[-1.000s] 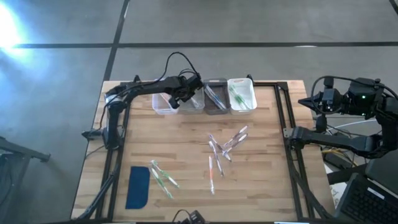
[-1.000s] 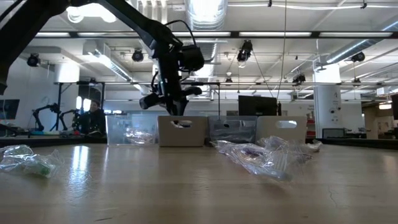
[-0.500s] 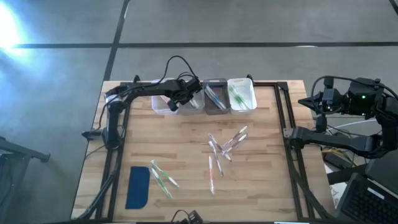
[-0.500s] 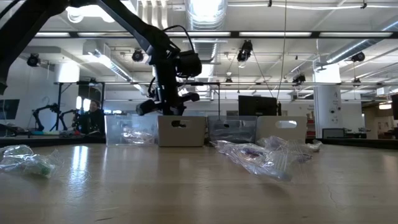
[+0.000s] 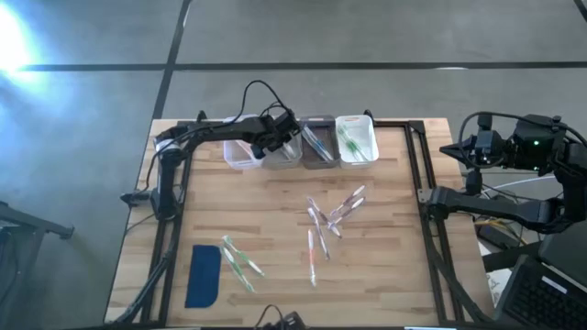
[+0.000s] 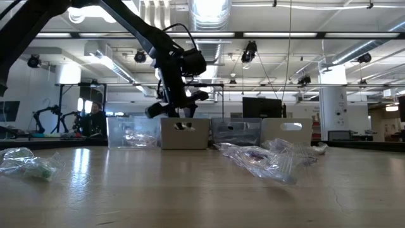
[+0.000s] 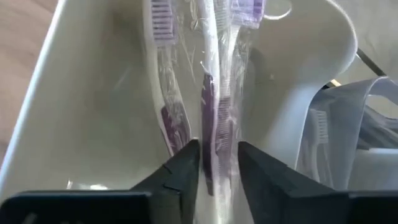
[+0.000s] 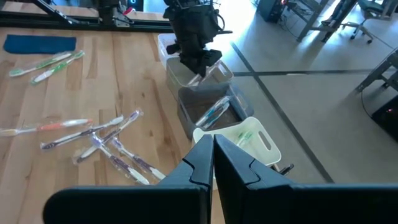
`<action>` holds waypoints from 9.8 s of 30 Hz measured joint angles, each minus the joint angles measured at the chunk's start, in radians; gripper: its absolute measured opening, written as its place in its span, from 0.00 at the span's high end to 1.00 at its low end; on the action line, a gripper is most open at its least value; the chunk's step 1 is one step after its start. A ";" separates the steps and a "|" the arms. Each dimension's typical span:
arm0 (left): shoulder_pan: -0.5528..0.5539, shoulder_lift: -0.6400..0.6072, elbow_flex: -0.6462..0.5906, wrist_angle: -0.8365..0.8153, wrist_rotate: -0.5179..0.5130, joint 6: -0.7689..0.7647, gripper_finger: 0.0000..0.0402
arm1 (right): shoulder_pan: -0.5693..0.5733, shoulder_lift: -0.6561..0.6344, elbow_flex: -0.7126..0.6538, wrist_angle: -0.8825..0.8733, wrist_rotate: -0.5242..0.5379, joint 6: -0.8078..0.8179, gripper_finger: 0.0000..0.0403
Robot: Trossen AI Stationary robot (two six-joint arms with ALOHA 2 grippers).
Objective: Pick & Place Toothbrushes
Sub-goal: Put the purple toothbrush into the gray bin, then adjust the gray bin, then adjust the purple toothbrush, then adjust the white transparent bin
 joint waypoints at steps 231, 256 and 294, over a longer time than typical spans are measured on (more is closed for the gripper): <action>-0.067 0.147 0.424 -0.592 -0.024 -0.268 0.95 | 0.000 0.000 0.000 0.000 0.000 -0.001 0.98; 0.034 0.145 0.240 -0.416 0.085 -0.092 0.87 | 0.000 0.000 0.000 0.000 0.000 -0.001 0.98; 0.165 -0.369 0.207 -1.053 -0.272 0.423 0.98 | 0.000 0.000 0.000 0.000 0.000 0.000 0.98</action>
